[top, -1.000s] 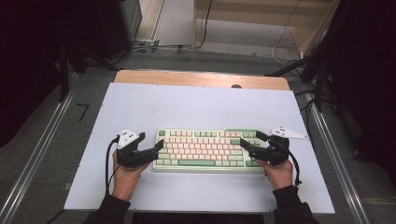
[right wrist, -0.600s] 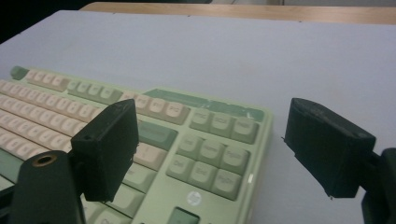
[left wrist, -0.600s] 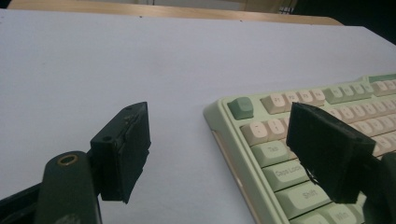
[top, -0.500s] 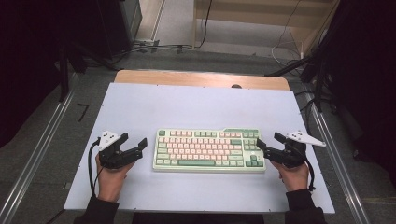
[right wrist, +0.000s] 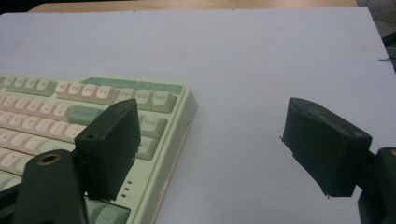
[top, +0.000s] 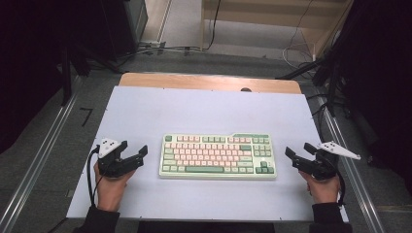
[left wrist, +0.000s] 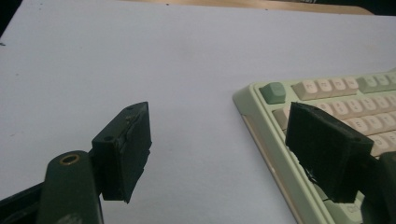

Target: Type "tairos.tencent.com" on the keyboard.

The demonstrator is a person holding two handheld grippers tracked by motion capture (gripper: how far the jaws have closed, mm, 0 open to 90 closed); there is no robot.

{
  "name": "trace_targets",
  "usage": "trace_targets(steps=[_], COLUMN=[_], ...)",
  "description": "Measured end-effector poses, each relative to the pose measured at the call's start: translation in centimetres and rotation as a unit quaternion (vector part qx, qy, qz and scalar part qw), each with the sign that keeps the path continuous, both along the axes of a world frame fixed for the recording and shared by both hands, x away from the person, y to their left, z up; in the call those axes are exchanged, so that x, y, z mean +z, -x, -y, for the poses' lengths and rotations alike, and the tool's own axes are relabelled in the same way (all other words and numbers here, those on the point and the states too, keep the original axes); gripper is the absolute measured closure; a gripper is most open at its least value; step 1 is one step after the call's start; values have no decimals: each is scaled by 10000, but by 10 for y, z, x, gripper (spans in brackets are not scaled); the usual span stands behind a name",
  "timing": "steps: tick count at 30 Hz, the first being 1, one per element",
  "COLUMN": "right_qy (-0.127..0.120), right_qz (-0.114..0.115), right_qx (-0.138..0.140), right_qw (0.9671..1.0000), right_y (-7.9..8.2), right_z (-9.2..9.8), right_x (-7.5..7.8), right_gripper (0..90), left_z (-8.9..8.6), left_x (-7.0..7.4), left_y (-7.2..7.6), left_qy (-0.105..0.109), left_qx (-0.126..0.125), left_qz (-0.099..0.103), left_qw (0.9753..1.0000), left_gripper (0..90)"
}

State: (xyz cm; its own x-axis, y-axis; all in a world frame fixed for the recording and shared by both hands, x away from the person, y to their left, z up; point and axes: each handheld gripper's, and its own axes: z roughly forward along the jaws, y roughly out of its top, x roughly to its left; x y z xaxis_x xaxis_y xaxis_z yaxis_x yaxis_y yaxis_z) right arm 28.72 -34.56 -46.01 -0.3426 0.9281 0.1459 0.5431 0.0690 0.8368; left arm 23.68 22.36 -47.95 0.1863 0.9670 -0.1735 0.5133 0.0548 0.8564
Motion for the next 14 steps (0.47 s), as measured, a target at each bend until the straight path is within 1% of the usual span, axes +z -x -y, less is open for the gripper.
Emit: trace_targets(steps=[7, 10, 14], right_qy=[84, 31, 26], right_qz=[-89, -106, -138], right_qx=[-164, -217, -236], right_qw=[9998, 9997, 9996], right_y=[-1, -1, -2], right_z=[7, 9, 9], right_x=[-4, -4, -6], right_gripper=[181, 180, 186], left_z=[-3, -3, -3], left_x=[-2, -4, -7], left_y=[-1, -2, -4], left_qy=[1, 22, 79], left_qx=[124, 129, 163], left_qz=[-58, -107, -207], left_qw=[9999, 9999, 9996], left_gripper=[232, 231, 232])
